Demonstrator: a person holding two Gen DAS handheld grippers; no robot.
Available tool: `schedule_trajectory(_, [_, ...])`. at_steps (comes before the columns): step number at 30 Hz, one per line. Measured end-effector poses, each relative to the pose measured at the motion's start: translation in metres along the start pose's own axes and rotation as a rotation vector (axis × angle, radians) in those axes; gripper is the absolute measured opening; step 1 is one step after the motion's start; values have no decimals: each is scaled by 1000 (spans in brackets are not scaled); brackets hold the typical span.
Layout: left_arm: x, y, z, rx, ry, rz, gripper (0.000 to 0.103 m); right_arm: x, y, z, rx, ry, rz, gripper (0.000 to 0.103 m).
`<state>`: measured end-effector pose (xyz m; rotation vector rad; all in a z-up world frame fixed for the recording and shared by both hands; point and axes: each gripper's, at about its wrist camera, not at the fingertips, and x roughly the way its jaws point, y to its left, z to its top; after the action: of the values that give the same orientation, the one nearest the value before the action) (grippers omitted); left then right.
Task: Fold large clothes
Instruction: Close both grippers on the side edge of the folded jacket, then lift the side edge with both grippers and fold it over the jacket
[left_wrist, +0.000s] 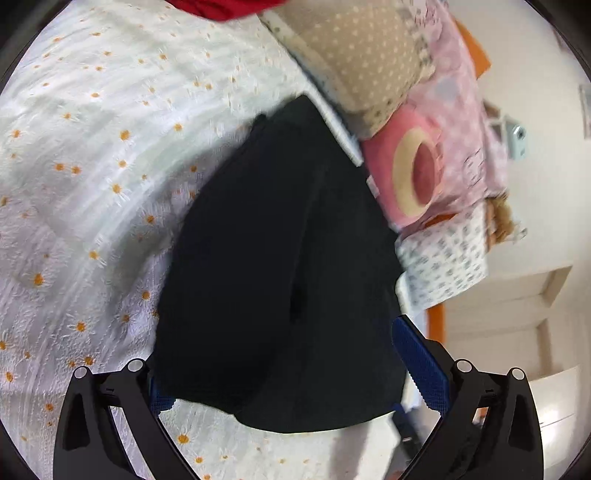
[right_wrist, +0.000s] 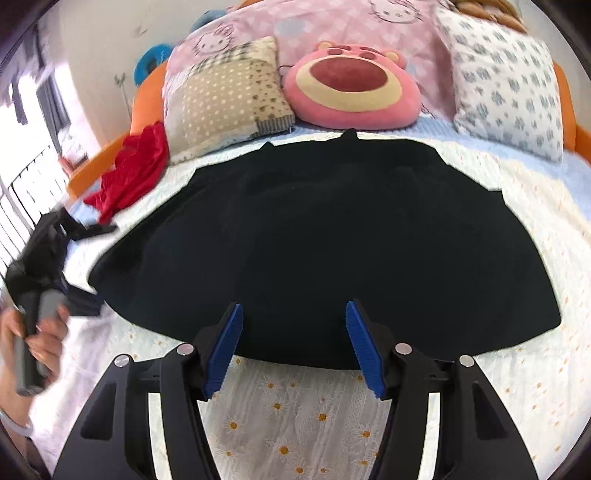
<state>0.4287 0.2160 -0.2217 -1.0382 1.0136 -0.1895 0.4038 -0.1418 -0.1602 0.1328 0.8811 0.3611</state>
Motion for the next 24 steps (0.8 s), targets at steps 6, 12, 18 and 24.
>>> schedule_trajectory(6, [4, -16, -17, 72, -28, 83, 100, 0, -16, -5, 65, -5, 5, 18])
schedule_trajectory(12, [4, -35, -14, 86, -51, 168, 72, -3, -9, 4, 92, -63, 72, 12])
schedule_trajectory(18, [-2, -28, -11, 92, -59, 212, 29, -5, 5, 0, 74, -121, 115, 12])
schedule_trajectory(24, [0, -14, -11, 48, -40, 182, 25, 27, 15, -25, 107, -59, 94, 12])
